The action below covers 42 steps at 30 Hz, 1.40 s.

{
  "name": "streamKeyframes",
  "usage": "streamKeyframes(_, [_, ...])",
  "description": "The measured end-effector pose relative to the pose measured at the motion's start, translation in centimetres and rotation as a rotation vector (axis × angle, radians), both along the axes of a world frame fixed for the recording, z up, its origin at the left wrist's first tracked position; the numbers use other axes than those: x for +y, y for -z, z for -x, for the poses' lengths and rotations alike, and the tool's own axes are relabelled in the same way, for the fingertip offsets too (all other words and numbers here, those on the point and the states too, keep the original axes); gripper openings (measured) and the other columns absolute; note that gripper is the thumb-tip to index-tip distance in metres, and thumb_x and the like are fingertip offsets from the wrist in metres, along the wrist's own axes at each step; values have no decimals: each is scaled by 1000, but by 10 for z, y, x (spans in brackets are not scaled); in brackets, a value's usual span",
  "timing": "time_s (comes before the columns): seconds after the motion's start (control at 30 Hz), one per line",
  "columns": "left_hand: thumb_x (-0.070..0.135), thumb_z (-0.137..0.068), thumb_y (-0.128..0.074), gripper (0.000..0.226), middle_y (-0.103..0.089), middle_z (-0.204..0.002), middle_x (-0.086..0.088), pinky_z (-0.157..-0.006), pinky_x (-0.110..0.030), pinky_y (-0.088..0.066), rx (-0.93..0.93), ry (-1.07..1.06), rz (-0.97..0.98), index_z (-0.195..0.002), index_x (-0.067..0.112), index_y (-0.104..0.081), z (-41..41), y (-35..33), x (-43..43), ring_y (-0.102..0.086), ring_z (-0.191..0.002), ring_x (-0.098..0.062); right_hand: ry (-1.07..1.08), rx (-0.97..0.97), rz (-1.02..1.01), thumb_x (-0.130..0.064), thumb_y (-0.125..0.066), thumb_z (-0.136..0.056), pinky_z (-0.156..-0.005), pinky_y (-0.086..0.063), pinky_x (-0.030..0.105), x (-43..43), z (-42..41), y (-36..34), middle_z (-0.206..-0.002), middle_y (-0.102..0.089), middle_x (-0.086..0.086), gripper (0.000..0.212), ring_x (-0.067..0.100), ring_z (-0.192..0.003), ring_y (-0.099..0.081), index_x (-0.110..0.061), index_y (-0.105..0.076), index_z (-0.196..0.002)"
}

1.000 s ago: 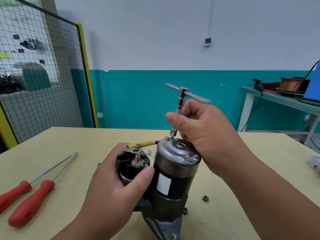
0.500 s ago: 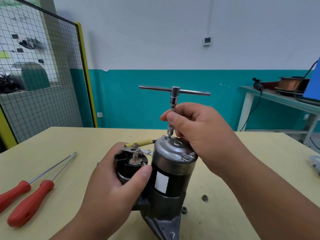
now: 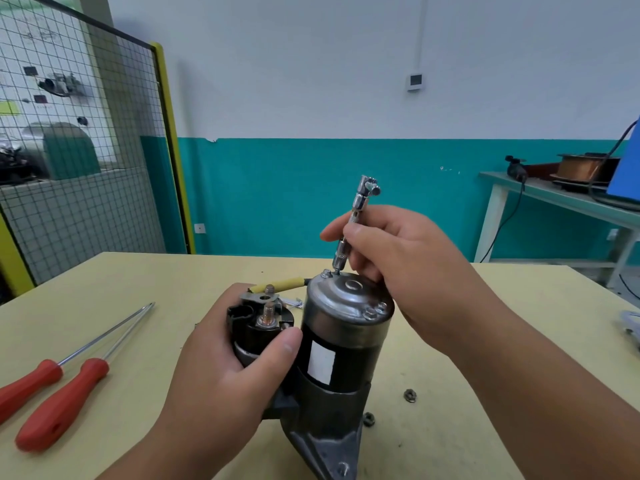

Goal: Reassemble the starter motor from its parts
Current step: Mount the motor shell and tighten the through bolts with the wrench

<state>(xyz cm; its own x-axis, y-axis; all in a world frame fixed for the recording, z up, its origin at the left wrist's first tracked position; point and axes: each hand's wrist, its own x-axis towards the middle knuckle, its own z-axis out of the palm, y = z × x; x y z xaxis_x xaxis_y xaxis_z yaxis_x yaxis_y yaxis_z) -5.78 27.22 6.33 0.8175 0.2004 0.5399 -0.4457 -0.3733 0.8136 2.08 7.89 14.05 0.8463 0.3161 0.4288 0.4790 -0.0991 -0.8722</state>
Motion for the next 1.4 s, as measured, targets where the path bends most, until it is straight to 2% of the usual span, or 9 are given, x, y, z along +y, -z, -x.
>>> streamKeyframes(0.1, [66,-65,-62,38,-74,-86,11,-61,-16,-53,6,-4,-5,-93,41,-66,0,-1,-1,-71,-83,-8,28,-71,49,-31,-66,-100,-59,-41,21,0,-1,1,-62,-61,-14,16,-1,-55,-52,-23,-76,-90])
streamKeyframes(0.2, [63,-65,-64,33,-74,-83,13,-58,-12,-54,4,10,12,-90,42,-67,1,-1,-3,-72,-82,-5,63,-62,-21,-35,-76,-93,-61,-40,32,2,-2,3,-62,-55,-7,27,8,-57,-47,-13,-63,-83])
streamKeyframes(0.3, [64,-66,-64,35,-74,-83,13,-56,-19,-56,7,3,12,-92,41,-67,2,-1,-3,-72,-81,-6,72,-66,-22,-38,-74,-93,-66,-41,36,3,0,3,-65,-59,-11,18,5,-58,-49,-21,-68,-88])
streamKeyframes(0.5, [67,-66,-62,41,-74,-85,11,-66,-32,-53,9,-22,0,-96,39,-66,1,0,-1,-71,-81,-9,40,-53,57,-33,-61,-98,-62,-40,22,2,1,2,-60,-60,-21,16,-3,-56,-54,-30,-77,-96])
streamKeyframes(0.6, [66,-67,-61,38,-74,-86,12,-64,-26,-50,4,-26,-17,-94,40,-66,1,0,0,-70,-83,-8,50,-69,90,-29,-62,-101,-60,-44,18,1,1,1,-63,-63,-18,16,-2,-59,-57,-29,-77,-95])
streamKeyframes(0.8, [63,-66,-64,36,-73,-82,9,-61,-10,-52,-3,-6,-3,-91,37,-67,1,0,-2,-71,-80,-7,97,-52,3,-38,-75,-94,-66,-45,35,4,2,2,-66,-62,-5,22,6,-60,-54,-19,-68,-87])
streamKeyframes(1.07, [64,-65,-62,34,-73,-84,12,-58,-9,-52,2,0,13,-89,40,-66,1,-1,-3,-71,-84,-4,59,-11,11,-29,-63,-95,-65,-41,28,4,3,2,-60,-60,-20,15,-2,-56,-53,-32,-77,-95])
streamKeyframes(1.27, [64,-64,-64,37,-74,-84,11,-54,-9,-52,10,10,28,-92,40,-68,2,-2,-4,-72,-85,-5,70,-33,-19,-32,-77,-93,-68,-48,34,5,3,2,-70,-66,-4,17,8,-63,-58,-18,-70,-85])
streamKeyframes(1.4, [66,-65,-63,39,-74,-85,12,-60,-17,-57,17,-4,10,-94,41,-67,2,-1,-3,-71,-84,-7,90,-37,-22,-40,-76,-92,-68,-44,33,5,2,3,-69,-62,-7,13,3,-61,-53,-29,-70,-90])
